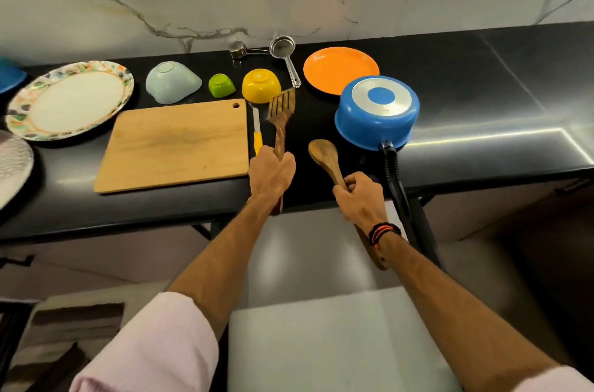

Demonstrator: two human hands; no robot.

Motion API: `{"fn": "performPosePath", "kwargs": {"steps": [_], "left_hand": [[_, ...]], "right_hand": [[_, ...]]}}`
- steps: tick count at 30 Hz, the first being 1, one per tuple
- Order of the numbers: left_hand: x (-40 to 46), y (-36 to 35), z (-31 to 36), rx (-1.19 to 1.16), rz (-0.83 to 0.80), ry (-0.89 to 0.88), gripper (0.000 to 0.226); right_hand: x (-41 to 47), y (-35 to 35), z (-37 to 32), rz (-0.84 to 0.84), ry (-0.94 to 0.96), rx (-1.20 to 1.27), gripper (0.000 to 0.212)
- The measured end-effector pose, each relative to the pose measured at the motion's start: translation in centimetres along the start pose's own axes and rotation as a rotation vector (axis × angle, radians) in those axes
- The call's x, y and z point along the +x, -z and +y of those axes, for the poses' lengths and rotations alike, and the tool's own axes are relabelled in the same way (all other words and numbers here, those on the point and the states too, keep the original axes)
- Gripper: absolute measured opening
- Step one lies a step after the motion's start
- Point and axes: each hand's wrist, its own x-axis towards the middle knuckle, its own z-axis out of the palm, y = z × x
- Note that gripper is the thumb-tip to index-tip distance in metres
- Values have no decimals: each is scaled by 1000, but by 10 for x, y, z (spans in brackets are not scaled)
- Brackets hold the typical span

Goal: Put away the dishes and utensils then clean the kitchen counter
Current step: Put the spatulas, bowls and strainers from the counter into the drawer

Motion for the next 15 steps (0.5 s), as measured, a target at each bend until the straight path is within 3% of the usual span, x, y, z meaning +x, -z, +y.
{"fn": "performPosePath", "kwargs": {"steps": [4, 9, 15], "left_hand": [[-74, 6, -33, -7, 38, -22, 35], [-175, 13, -79, -82, 67, 0, 27], [-258, 21, -130, 7, 119, 126, 29]], "right_hand": [[-51, 3, 19, -7, 31, 85, 11], [-113, 1, 49, -34, 52, 125, 11], [-179, -9, 83, -90, 35, 134, 11]]}}
